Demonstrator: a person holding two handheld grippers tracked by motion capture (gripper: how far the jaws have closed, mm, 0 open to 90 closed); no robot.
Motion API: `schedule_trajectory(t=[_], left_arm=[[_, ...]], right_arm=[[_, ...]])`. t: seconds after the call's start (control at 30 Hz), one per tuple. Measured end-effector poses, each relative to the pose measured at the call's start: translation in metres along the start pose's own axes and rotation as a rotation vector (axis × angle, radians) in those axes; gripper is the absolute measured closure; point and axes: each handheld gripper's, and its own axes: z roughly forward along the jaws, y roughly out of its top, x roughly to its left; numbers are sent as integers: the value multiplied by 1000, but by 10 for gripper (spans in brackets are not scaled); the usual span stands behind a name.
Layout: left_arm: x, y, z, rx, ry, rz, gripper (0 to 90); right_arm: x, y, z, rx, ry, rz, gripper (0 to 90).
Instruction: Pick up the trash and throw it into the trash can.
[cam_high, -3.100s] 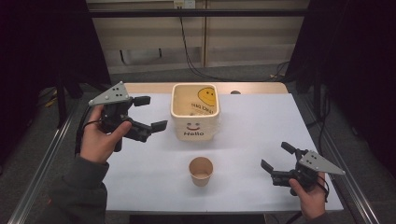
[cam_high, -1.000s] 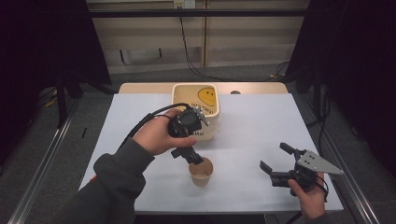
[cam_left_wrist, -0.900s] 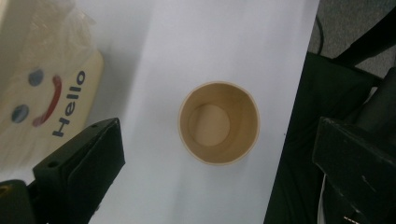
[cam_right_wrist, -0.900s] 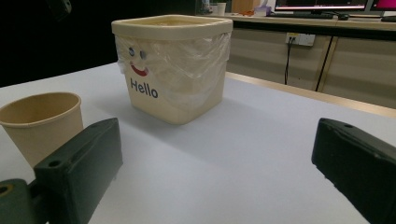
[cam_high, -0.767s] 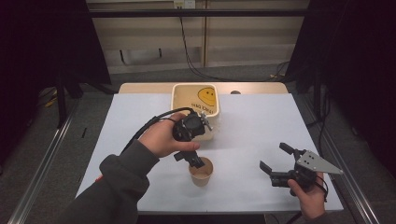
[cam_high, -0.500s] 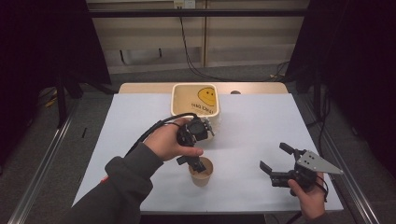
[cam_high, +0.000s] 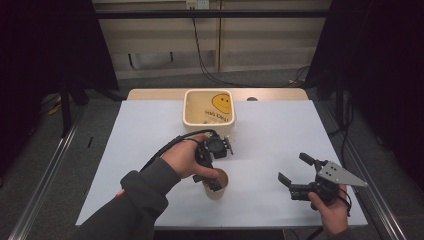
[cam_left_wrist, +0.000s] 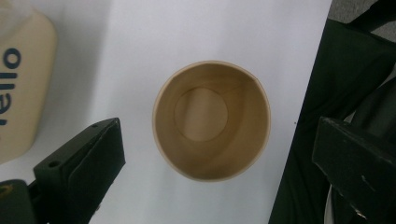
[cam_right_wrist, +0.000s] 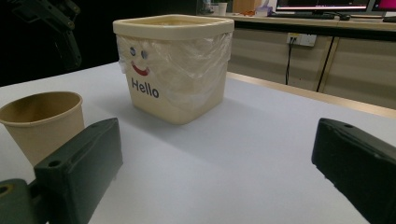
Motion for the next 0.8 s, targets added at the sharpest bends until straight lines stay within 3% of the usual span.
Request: schedule_trajectory(t=[0.6, 0.8], left_arm=[[-1, 1, 26, 45, 25, -6, 39], [0, 2, 33, 43, 5, -15, 86]], right_arm=[[0, 0, 0, -1, -5, 6, 14], [-1, 0, -1, 3, -3, 5, 14]])
